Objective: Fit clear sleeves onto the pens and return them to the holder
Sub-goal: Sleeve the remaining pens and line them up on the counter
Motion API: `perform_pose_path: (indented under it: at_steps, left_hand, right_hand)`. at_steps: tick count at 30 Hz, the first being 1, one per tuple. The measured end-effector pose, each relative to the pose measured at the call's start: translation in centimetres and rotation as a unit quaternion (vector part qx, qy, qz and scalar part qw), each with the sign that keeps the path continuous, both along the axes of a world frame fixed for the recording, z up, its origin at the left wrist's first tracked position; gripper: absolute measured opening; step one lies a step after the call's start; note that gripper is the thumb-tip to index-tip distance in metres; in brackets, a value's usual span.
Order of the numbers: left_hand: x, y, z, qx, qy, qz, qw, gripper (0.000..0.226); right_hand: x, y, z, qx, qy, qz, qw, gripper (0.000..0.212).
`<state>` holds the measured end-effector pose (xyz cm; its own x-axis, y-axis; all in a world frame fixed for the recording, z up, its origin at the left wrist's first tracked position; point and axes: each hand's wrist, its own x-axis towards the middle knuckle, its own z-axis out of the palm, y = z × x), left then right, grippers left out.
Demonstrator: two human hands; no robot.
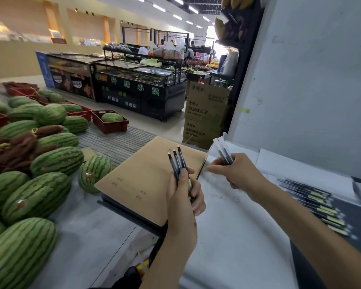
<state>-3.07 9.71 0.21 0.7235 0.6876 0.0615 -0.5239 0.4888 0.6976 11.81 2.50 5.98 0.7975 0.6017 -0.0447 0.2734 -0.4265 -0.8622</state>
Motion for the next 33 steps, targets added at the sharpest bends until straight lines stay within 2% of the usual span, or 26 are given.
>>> perform_pose_path:
  at_steps: [3, 6, 10, 14, 18, 26, 30, 31, 33]
  left_hand:
    - [0.1, 0.0, -0.1, 0.002, 0.004, 0.0, 1.0, 0.026]
    - [0.1, -0.1, 0.0, 0.005, 0.004, 0.005, 1.0, 0.025]
    - [0.1, -0.2, 0.1, 0.007, 0.011, 0.005, 1.0, 0.025]
    - [0.0, -0.2, 0.2, 0.01, 0.015, 0.008, 1.0, 0.026]
    - [-0.1, -0.3, 0.2, 0.018, 0.017, 0.008, 1.0, 0.028]
    - [0.0, -0.4, 0.3, 0.03, 0.027, 0.002, 0.999, 0.024]
    - [0.1, -0.6, 0.4, 0.048, 0.036, 0.001, 0.998, 0.027]
    - [0.0, -0.7, 0.4, 0.054, 0.04, 0.002, 0.998, 0.027]
    - [-0.1, -0.7, 0.4, 0.081, 0.053, 0.006, 0.995, 0.026]
  right_hand:
    - [0.1, 0.0, -0.7, -0.03, -0.078, -0.018, 0.996, 0.015]
    - [0.6, 0.0, -1.0, -0.115, -0.166, -0.02, 0.979, 0.018]
    - [0.9, -0.2, -1.6, -0.145, -0.179, -0.02, 0.973, 0.021]
    - [0.9, -0.5, -2.1, -0.1, -0.17, -0.033, 0.98, 0.04]
    - [0.5, -0.4, -1.8, -0.125, -0.158, -0.009, 0.979, 0.035]
    - [0.7, -0.9, -1.6, -0.193, -0.296, 0.018, 0.935, 0.041]
    - [0.7, -1.7, -1.9, -0.219, -0.339, 0.054, 0.913, 0.028]
    - [0.7, -1.9, -1.9, -0.213, -0.335, 0.048, 0.916, 0.026]
    - [0.7, -2.5, -1.5, -0.139, -0.277, 0.018, 0.951, 0.024]
